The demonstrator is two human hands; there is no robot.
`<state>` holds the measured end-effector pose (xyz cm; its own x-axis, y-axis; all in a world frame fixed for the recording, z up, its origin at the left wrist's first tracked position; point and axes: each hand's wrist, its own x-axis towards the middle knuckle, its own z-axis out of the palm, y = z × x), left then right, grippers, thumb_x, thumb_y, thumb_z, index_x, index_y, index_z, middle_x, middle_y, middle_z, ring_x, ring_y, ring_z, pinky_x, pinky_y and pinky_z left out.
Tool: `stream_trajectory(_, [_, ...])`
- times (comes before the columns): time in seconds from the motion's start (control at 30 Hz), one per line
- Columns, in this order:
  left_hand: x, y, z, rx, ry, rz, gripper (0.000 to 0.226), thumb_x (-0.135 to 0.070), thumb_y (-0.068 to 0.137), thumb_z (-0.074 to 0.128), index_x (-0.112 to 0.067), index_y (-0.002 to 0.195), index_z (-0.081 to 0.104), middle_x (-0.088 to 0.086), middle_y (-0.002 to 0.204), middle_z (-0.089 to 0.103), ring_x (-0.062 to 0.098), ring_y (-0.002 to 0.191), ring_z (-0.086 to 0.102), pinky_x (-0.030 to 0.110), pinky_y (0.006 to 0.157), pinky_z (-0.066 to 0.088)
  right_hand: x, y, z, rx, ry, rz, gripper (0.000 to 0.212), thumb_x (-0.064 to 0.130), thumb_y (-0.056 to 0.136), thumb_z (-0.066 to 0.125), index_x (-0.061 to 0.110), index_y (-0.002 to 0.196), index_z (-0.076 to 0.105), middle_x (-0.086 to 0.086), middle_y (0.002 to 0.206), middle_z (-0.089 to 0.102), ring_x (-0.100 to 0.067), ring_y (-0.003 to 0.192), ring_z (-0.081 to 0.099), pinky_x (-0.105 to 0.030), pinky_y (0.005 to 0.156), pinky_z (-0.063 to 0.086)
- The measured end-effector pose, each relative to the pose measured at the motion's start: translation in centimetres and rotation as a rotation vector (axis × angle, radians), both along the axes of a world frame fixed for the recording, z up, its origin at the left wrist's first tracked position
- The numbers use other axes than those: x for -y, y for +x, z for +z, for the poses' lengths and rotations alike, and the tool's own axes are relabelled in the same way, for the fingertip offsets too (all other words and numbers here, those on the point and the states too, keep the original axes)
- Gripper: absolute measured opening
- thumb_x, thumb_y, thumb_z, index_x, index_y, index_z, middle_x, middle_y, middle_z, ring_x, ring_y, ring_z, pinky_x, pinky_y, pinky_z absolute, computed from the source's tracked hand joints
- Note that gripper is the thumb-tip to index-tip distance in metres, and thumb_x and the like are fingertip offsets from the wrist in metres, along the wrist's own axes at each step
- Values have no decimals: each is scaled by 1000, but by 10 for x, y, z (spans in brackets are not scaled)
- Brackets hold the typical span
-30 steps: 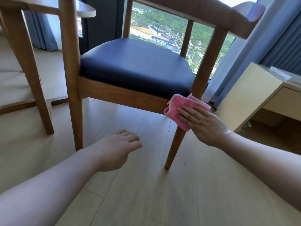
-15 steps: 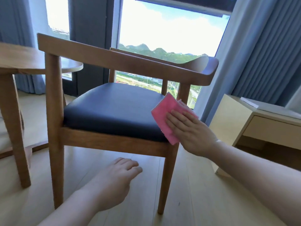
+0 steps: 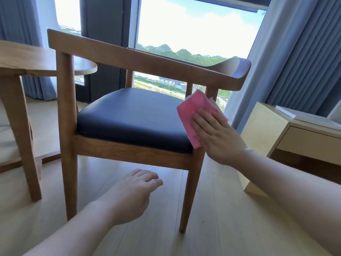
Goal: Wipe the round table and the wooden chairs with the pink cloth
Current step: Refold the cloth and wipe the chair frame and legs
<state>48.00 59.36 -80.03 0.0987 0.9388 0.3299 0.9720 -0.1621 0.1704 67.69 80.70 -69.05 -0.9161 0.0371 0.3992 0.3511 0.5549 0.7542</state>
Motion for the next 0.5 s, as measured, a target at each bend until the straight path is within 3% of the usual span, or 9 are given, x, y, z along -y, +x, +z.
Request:
stream_trajectory(0.13, [7, 0, -2, 4, -25, 32, 52, -15, 98, 39, -35, 145, 31, -13, 151, 31, 7, 141, 20, 21, 112, 6, 2, 9, -51, 32, -48, -40, 55, 25, 98, 21, 6, 149, 26, -14, 157, 18, -31, 146, 9, -47, 119, 2])
stream_trajectory(0.23, [14, 0, -6, -23, -76, 33, 53, -14, 98, 38, -34, 146, 29, -13, 152, 29, 7, 141, 18, 23, 114, 6, 7, 12, -90, -42, -109, -29, 54, 19, 97, 31, 4, 149, 25, -15, 157, 15, -34, 146, 9, -47, 119, 2])
stream_trajectory(0.37, [17, -5, -12, -46, -99, 13, 50, -18, 98, 38, -33, 146, 30, -12, 151, 29, 7, 139, 19, 19, 112, 4, 25, -3, -129, -283, -266, -60, 80, 7, 86, 63, -3, 148, 13, -25, 154, 14, -49, 141, 11, -58, 114, 7])
stream_trajectory(0.43, [15, -5, -14, -37, -81, 38, 50, -20, 98, 40, -35, 145, 30, -14, 151, 29, 5, 139, 19, 17, 109, 2, 34, -17, -137, -435, -339, -50, 96, 4, 84, 68, -4, 148, -3, -28, 151, 11, -55, 136, 14, -59, 111, 8])
stream_trajectory(0.5, [12, -3, -14, -34, -59, 40, 50, -21, 98, 42, -36, 145, 31, -15, 149, 32, 5, 138, 22, 16, 108, 3, 40, -30, -136, -587, -412, -32, 98, 1, 85, 67, -5, 147, -9, -27, 152, 7, -56, 135, 14, -56, 110, 6])
